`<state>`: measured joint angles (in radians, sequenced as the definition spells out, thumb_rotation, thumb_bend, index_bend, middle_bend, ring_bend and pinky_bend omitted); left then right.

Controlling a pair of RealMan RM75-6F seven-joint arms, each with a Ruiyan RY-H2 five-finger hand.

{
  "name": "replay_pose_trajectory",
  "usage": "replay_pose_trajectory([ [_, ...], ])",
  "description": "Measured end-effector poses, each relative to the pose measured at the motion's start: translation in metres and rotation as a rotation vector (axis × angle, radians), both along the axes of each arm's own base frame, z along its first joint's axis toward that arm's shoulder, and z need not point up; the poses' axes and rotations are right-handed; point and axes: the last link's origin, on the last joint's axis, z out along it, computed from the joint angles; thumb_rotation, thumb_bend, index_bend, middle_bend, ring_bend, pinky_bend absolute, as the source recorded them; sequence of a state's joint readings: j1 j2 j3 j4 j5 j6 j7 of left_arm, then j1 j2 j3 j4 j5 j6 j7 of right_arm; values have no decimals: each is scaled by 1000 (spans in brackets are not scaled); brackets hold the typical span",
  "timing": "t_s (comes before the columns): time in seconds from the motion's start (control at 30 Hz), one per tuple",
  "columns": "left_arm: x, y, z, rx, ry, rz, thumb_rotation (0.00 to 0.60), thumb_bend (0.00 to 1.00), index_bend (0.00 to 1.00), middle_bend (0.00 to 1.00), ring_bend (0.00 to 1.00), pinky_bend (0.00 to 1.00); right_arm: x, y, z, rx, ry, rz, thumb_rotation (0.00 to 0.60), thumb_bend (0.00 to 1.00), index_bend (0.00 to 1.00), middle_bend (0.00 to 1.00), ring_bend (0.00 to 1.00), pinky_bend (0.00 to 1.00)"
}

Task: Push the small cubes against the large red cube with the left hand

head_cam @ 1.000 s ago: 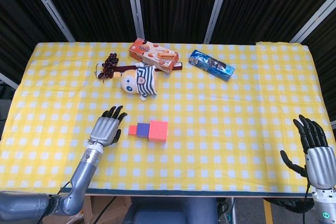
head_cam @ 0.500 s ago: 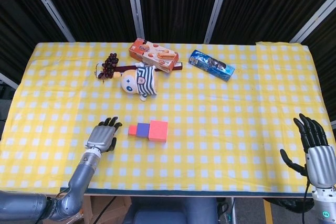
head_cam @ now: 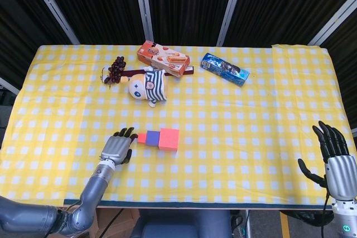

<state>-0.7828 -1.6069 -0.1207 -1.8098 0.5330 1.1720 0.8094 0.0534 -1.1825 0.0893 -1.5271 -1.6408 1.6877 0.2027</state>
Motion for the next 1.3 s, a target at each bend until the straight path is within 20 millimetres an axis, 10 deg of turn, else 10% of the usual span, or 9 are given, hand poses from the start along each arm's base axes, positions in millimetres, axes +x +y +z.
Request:
replay_pose_trajectory([
  [0.57, -2, 0, 4, 8, 20, -6, 600, 672, 176, 0, 0, 137, -1, 3, 0, 1, -3, 1, 600, 365, 0, 0, 0, 71],
  [1.0, -24, 6, 68, 210, -13, -91, 600, 147, 0, 0, 0, 94, -7, 2, 1, 6, 22, -36, 600, 364, 0, 0, 0, 67],
  [1.3, -92, -37, 143, 512, -36, -255, 600, 73, 0, 0, 0, 42, -16, -2, 2, 66, 123, -224, 600, 365, 0, 0, 0, 36],
])
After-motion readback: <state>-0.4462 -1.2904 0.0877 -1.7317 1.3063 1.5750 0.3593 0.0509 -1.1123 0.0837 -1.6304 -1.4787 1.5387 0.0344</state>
